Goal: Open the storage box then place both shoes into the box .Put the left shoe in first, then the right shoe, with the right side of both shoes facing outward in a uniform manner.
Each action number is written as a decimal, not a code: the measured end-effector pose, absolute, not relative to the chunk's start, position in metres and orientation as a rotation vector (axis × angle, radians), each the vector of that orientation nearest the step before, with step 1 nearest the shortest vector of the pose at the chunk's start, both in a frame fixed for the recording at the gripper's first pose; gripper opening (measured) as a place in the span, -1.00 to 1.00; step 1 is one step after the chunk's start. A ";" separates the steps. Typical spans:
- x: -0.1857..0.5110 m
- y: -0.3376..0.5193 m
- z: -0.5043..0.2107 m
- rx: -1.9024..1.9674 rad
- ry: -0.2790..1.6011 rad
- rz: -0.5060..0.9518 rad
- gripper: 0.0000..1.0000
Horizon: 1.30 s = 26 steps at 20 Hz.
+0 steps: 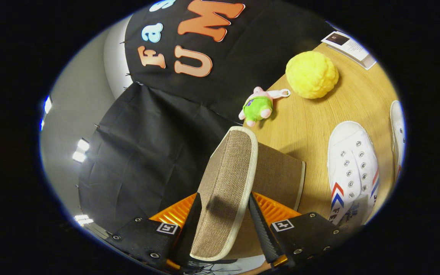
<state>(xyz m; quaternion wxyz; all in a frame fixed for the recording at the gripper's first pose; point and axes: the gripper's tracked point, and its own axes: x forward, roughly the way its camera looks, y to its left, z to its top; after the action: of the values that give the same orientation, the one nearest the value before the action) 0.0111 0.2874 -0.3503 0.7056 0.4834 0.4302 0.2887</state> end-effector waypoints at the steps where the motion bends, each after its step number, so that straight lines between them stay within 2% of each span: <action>1: 0.011 0.287 -0.347 1.074 0.945 0.654 0.42; 2: 0.010 0.289 -0.346 1.071 0.938 0.662 0.38; 5: 0.013 0.289 -0.344 1.062 0.919 0.658 0.01; 9: 0.013 0.287 -0.352 1.056 0.909 0.628 -0.35; 11: 0.021 0.283 -0.344 1.096 0.864 0.619 -0.60; 13: 0.022 0.283 -0.329 1.147 0.829 0.646 -0.73; 19: 0.012 0.292 -0.345 1.074 0.897 0.629 -0.76; 20: 0.012 0.293 -0.347 1.080 0.903 0.620 -0.73; 23: 0.010 0.299 -0.349 1.114 0.915 0.618 -0.39; 24: 0.007 0.303 -0.347 1.109 0.922 0.634 -0.34; 26: 0.002 0.308 -0.345 1.091 0.944 0.646 -0.42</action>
<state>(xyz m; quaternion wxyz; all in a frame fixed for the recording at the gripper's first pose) 0.0020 0.3083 -0.3452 0.7035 0.4906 0.4242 0.2906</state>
